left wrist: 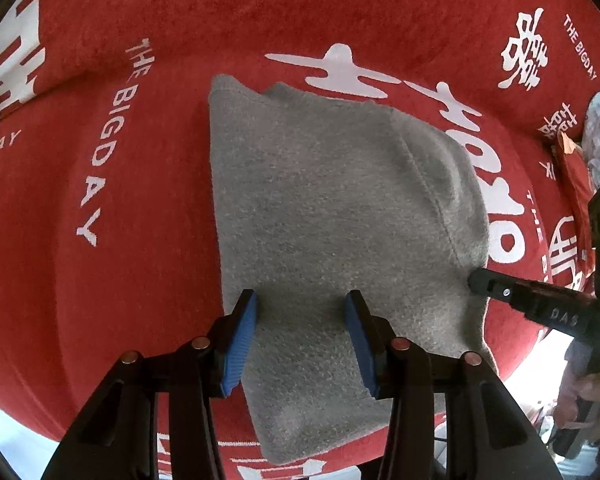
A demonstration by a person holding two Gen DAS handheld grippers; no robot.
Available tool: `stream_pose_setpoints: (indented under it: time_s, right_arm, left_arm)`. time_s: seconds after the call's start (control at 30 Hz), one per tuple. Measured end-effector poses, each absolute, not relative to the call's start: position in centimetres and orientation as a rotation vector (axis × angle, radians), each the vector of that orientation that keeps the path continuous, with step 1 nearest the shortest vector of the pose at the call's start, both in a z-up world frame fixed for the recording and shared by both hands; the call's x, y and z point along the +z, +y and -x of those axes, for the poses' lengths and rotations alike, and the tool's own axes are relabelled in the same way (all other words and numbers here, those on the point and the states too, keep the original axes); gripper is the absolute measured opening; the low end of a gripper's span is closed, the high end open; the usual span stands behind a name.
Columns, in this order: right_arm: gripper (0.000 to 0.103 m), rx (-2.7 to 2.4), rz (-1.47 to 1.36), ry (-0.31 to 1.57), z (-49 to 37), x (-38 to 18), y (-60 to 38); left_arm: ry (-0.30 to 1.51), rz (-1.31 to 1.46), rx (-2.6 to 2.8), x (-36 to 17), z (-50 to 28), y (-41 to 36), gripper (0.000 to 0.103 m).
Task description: Fold small clothes
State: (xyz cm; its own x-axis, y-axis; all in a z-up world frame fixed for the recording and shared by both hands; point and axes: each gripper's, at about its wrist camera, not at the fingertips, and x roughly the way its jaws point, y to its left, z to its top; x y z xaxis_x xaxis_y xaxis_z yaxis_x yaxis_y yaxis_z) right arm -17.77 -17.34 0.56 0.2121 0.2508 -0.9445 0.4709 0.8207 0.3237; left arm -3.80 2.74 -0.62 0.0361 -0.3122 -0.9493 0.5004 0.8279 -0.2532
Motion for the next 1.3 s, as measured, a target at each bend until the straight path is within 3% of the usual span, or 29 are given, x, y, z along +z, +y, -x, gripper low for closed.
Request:
stream_pose_setpoints:
  time_s: [0.67,0.7,0.77,0.9,0.97,1.0,1.03,1.07,1.1,1.23,1.3]
  right_arm:
    - [0.017,-0.319,-0.697,1.431,21.4,4.4,-18.0]
    - [0.017,-0.32,-0.703,1.431,21.6,4.8,-17.9]
    - [0.017,-0.32,-0.712,1.432,21.9,5.6,-17.6]
    - [0.018,-0.305,-0.721,1.43,22.1,7.6,-16.8]
    - [0.027,-0.296,-0.719,1.427,22.0,8.7,-16.3]
    - [0.04,-0.292,-0.712,1.423,21.9,9.4,-16.0]
    - [0.05,-0.285,-0.707,1.418,21.8,9.9,-15.7]
    - [0.053,-0.278,-0.7,1.411,21.7,10.5,-15.4]
    - [0.056,-0.274,-0.691,1.405,21.6,11.1,-15.1]
    - [0.078,-0.289,-0.644,1.397,21.3,12.7,-14.1]
    - [0.079,-0.3,-0.609,1.385,21.1,13.5,-13.6]
  left_arm:
    - [1.472,-0.19,-0.581,3.5,4.5,3.9,0.048]
    - [1.475,-0.193,-0.581,4.1,4.6,4.0,0.052]
    - [1.458,-0.195,-0.576,5.3,5.0,4.2,0.075]
    - [1.438,-0.236,-0.593,7.6,6.1,4.3,0.075]
    - [1.444,-0.254,-0.586,8.4,6.7,4.4,0.075]
    - [1.442,-0.257,-0.581,8.8,6.9,4.5,0.075]
    - [1.435,-0.257,-0.575,9.2,7.1,4.7,0.083]
    - [1.424,-0.254,-0.565,9.8,7.3,4.9,0.099]
    - [1.408,-0.243,-0.553,10.3,7.4,5.2,0.102]
    - [1.403,-0.176,-0.523,11.9,7.6,6.2,0.102]
    - [1.404,-0.192,-0.495,12.2,7.5,6.4,0.102]
